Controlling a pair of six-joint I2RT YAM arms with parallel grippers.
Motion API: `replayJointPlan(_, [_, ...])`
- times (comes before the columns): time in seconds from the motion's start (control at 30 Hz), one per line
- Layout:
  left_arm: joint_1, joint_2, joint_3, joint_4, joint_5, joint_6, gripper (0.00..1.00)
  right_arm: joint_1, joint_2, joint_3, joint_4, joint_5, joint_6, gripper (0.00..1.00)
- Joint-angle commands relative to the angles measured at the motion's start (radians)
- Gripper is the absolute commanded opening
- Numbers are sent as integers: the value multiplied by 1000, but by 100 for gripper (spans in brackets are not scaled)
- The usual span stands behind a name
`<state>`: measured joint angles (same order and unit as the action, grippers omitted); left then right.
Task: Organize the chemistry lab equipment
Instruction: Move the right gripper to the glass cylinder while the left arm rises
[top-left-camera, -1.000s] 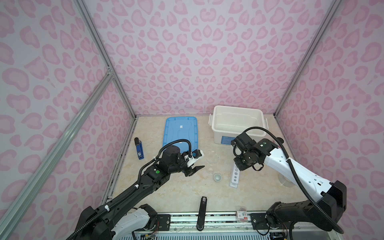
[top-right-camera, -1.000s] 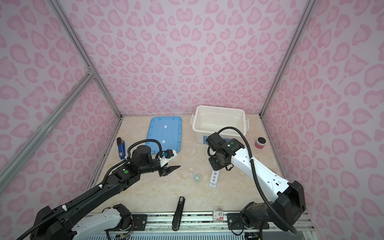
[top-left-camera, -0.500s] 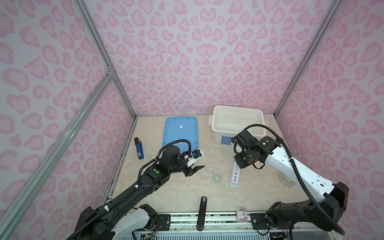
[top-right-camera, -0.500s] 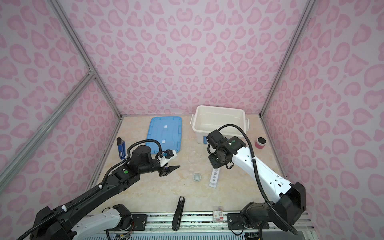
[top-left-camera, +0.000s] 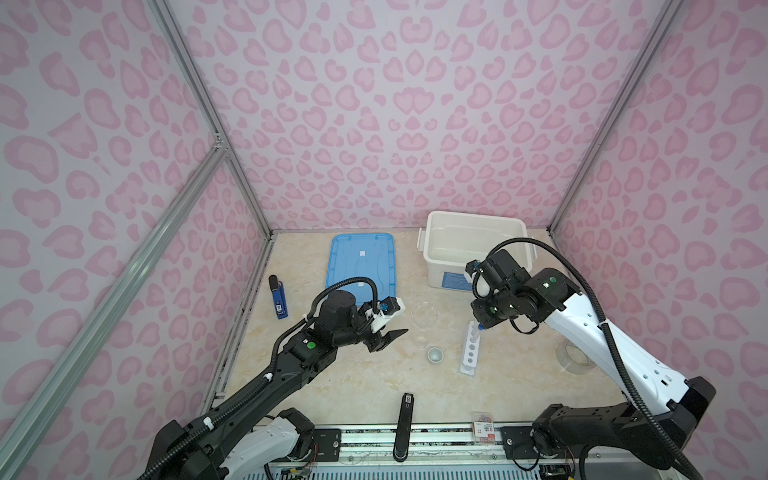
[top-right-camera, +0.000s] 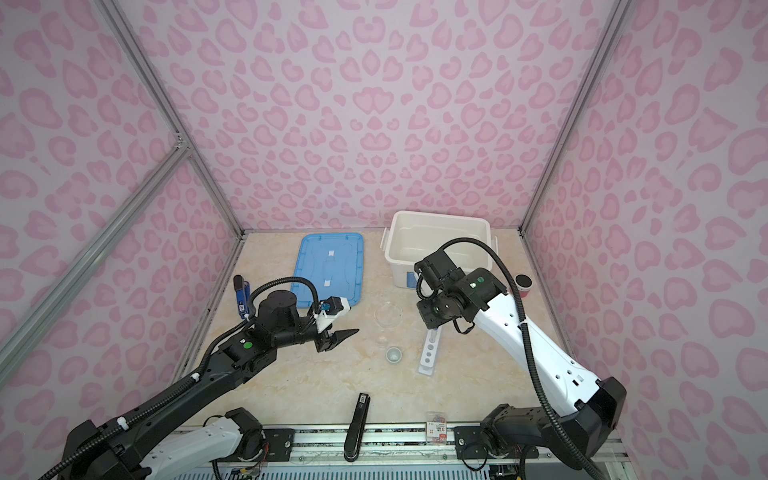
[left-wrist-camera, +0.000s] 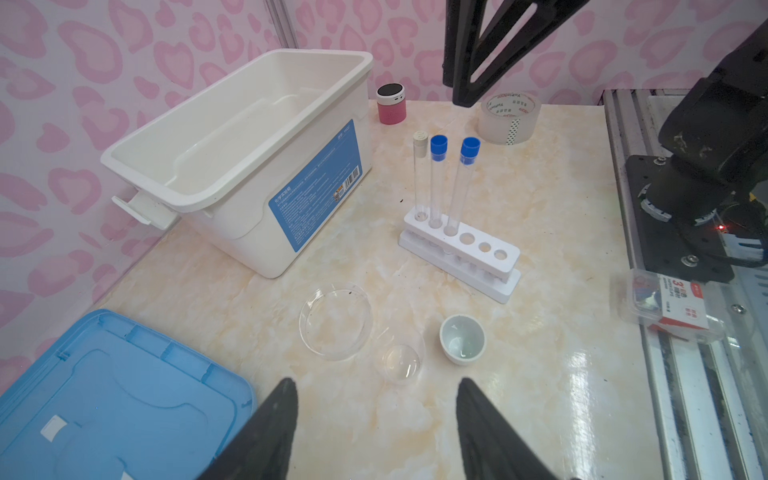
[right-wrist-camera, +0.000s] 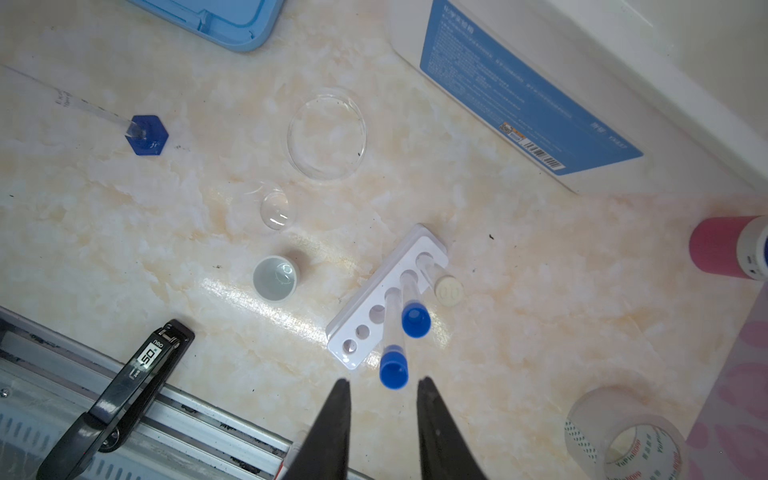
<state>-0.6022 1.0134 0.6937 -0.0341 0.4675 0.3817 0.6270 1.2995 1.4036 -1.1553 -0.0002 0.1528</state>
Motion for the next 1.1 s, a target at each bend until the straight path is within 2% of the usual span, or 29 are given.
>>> replayJointPlan(0.0, [19,-17,0,53,35,-52,63,18,-39,-17,99,13,-24,31])
replayJointPlan(0.17, [68,-39,23,78,57,-117,63,41,-77,-45,301,-17,-73,38])
replayJointPlan(0.3, [97,-72,43,116,30,-202,63,62,-68,-92,472,-60,-104,44])
replayJointPlan(0.4, [102,-121,29,149,-49,-245,62,71,-54,-160,623,-115,-116,50])
replayJointPlan(0.53, [129,-216,-16,182,-214,-300,63,91,-12,-253,796,-165,-115,57])
replayJointPlan(0.63, [180,-261,-34,158,-376,-431,77,101,40,-271,877,-207,-89,59])
replayJointPlan(0.7, [233,-277,-37,122,-407,-507,78,124,81,-260,902,-223,-92,59])
replayJointPlan(0.8, [321,-294,-58,109,-344,-588,78,162,127,-266,972,-258,-101,60])
replayJointPlan(0.93, [430,-273,-31,33,-163,-568,80,201,191,-273,1048,-280,-101,61])
replayJointPlan(1.0, [492,-247,-6,-3,-27,-561,80,218,218,-284,1089,-289,-104,61])
replayJointPlan(1.07, [520,-232,7,-13,61,-557,79,232,244,-304,1147,-303,-101,61])
